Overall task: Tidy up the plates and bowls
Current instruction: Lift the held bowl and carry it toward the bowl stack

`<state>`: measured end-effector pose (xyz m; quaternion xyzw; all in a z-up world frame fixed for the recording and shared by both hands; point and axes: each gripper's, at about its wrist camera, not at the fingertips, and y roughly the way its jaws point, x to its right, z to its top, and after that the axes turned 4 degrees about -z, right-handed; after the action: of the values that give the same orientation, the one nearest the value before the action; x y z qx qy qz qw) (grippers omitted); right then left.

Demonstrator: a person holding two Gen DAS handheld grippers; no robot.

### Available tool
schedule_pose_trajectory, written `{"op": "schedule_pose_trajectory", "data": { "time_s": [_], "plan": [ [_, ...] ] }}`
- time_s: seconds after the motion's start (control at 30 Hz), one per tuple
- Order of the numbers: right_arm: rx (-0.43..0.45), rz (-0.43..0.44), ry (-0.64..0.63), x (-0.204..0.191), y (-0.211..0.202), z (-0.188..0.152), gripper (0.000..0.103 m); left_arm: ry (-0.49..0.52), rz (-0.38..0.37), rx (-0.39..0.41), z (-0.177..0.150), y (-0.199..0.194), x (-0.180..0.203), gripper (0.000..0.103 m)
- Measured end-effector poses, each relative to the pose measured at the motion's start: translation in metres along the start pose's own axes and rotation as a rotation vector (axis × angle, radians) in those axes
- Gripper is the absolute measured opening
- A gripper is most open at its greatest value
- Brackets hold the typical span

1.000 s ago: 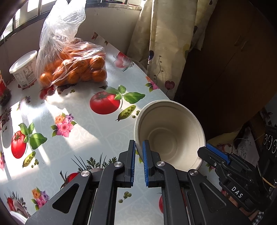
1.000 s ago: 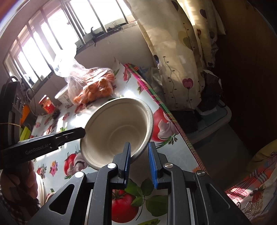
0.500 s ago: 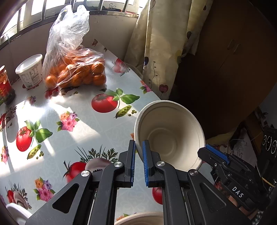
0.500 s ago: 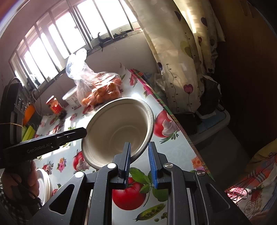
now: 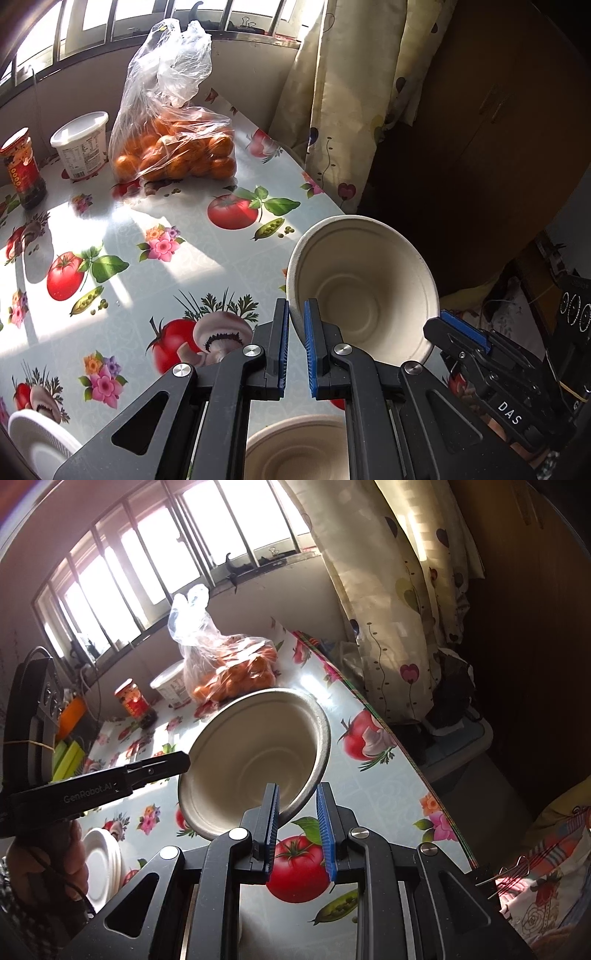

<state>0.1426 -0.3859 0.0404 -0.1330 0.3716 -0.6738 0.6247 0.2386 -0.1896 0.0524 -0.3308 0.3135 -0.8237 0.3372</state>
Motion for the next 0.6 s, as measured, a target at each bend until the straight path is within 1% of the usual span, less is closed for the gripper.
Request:
{"op": "schedule_pose_trajectory", "data": {
  "time_s": [0.27,0.6],
  "plan": [
    [0.007,0.026,-0.008,-0.015,-0.014,-0.012,0.02,-0.011,0.008,0.041,-0.013,-0.023,-0.004,0.009],
    [0.011,0.045,-0.01,-0.03,-0.03,-0.029,0.02,-0.029,-0.006,0.058,-0.029,-0.043,-0.011,0.009]
  ]
}}
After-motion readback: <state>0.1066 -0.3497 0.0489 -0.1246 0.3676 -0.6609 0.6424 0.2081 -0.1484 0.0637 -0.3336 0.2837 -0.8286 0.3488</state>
